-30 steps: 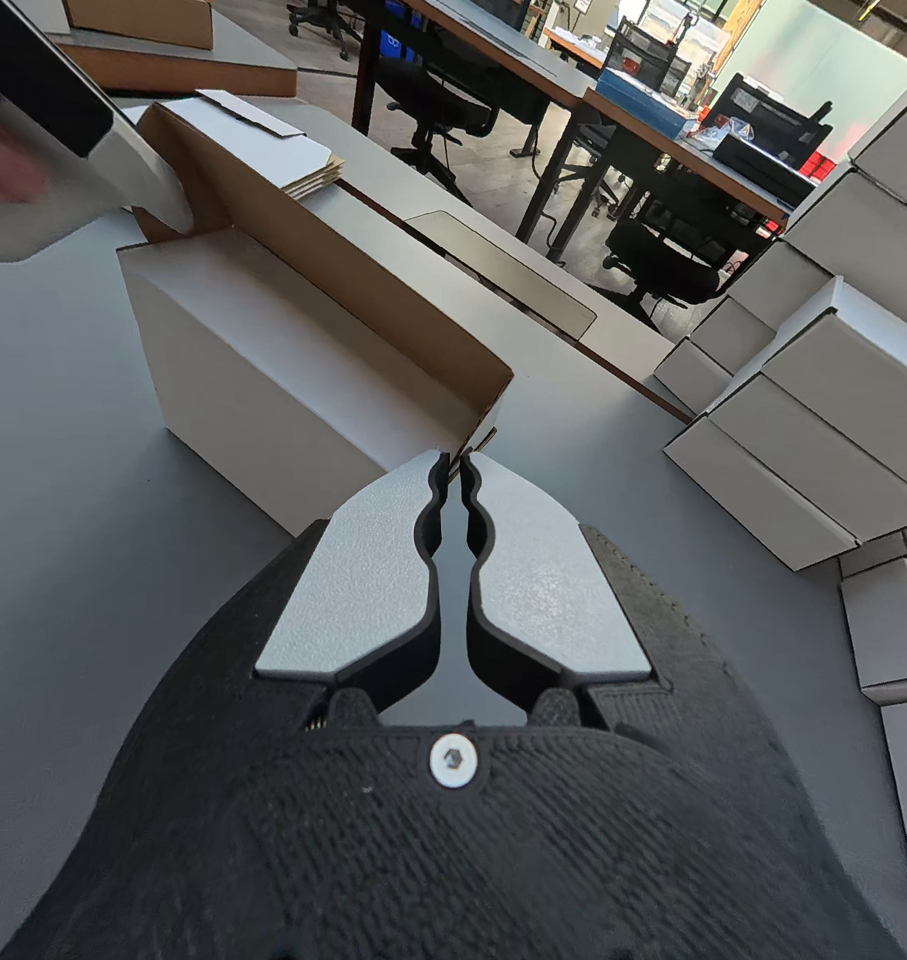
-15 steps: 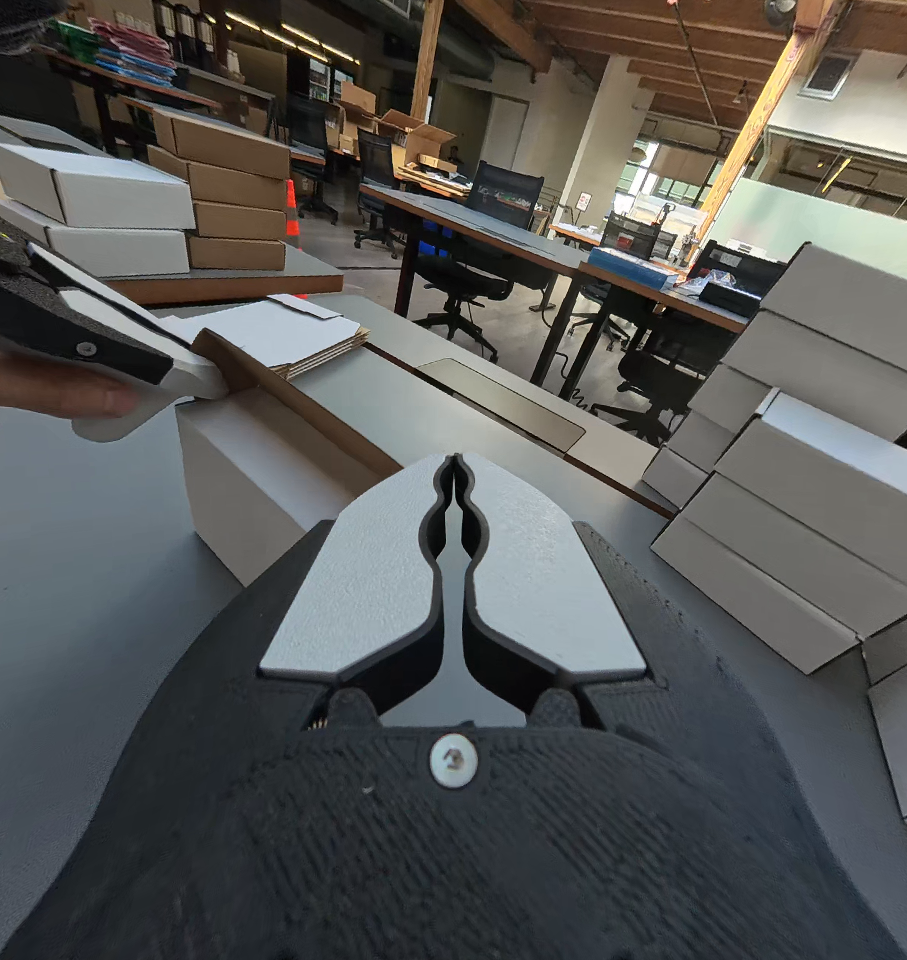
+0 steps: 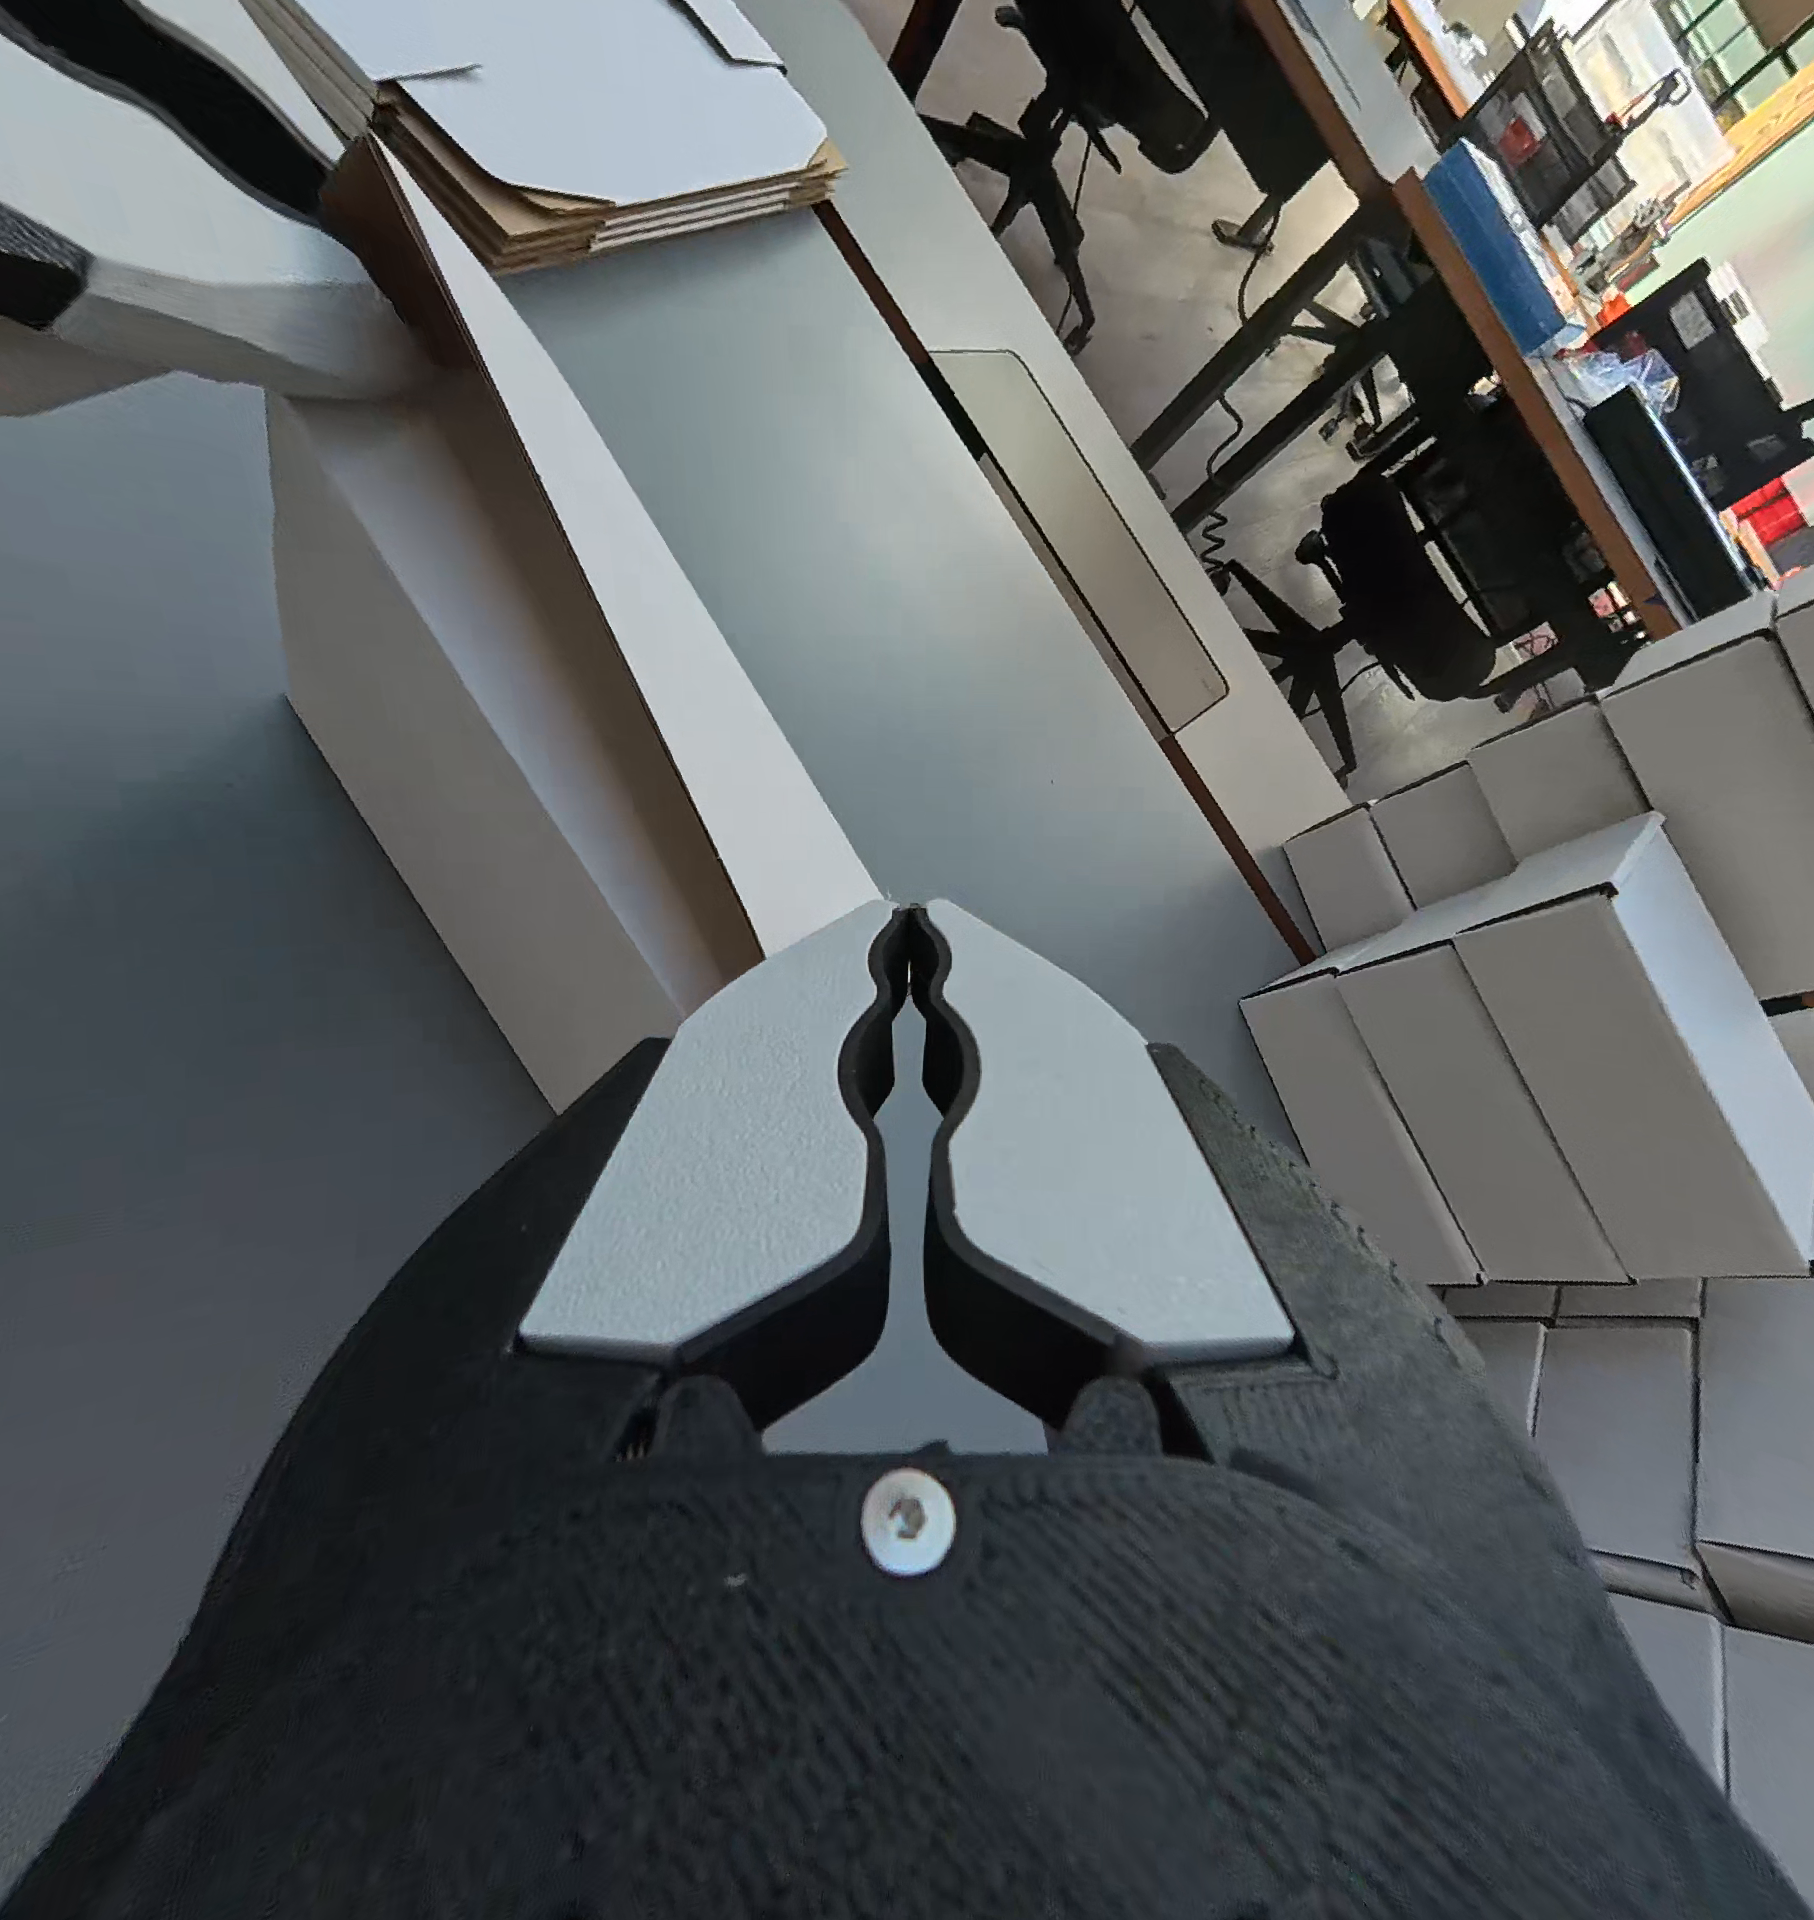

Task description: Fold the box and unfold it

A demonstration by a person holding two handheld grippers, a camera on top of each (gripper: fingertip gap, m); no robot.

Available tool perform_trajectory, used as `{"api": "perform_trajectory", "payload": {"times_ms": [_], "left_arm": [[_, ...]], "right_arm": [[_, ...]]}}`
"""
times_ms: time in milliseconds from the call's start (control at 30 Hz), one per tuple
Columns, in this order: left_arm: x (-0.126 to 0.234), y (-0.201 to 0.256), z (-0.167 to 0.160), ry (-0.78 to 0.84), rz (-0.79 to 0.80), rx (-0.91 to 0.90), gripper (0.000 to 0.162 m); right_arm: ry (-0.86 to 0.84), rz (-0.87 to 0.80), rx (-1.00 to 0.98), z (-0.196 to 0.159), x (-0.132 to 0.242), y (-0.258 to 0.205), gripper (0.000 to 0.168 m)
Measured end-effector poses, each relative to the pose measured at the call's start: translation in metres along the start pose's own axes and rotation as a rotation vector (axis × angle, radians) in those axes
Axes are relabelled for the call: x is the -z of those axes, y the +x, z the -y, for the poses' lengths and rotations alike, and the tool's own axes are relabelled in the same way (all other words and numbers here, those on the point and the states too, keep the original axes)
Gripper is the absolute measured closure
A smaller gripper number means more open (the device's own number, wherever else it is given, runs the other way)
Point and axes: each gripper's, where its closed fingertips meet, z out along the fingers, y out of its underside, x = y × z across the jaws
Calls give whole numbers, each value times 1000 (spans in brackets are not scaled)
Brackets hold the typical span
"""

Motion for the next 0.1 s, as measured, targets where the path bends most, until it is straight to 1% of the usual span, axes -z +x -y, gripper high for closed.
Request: {"api": "perform_trajectory", "payload": {"times_ms": [33,67,100], "left_arm": [[9,0,10,62,-25,-18,150],[20,-2,22,133,-46,-48,150],[31,-4,35,208,-70,-90,156]], "right_arm": [[1,-10,11,0,0,0,168],[6,-17,18,1,0,0,168],[12,-20,15,1,0,0,168]]}}
